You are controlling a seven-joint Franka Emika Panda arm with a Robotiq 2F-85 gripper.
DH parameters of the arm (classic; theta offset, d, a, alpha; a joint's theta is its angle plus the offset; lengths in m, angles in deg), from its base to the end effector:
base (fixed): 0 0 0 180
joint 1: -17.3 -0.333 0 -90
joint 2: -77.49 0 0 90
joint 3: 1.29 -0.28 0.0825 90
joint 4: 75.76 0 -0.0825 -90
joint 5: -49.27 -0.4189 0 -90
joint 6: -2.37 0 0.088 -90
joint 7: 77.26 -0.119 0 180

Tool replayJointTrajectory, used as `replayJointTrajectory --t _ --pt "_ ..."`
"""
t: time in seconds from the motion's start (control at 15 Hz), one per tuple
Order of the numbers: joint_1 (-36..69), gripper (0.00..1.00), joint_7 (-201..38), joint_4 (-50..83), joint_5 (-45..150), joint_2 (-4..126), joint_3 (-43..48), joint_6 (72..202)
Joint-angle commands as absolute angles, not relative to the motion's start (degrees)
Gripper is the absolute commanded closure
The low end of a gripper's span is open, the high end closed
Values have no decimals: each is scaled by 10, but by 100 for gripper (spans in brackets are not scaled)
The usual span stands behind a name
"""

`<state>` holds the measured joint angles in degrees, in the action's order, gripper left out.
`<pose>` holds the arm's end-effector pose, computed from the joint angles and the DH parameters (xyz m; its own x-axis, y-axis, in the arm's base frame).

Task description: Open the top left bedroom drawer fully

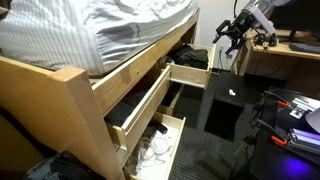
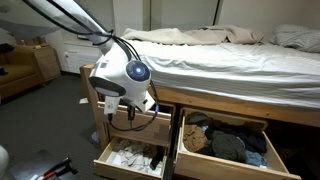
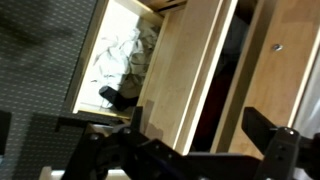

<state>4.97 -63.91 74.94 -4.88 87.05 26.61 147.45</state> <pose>0.4400 -0.1146 0.2260 0.6950 -0.7146 -0.0791 -0.6178 -0.5372 -0.5742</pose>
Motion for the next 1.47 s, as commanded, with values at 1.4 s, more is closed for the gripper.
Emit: replayJointTrajectory --t 1.4 --pt "83 0 -840 460 -201 492 -6 1590"
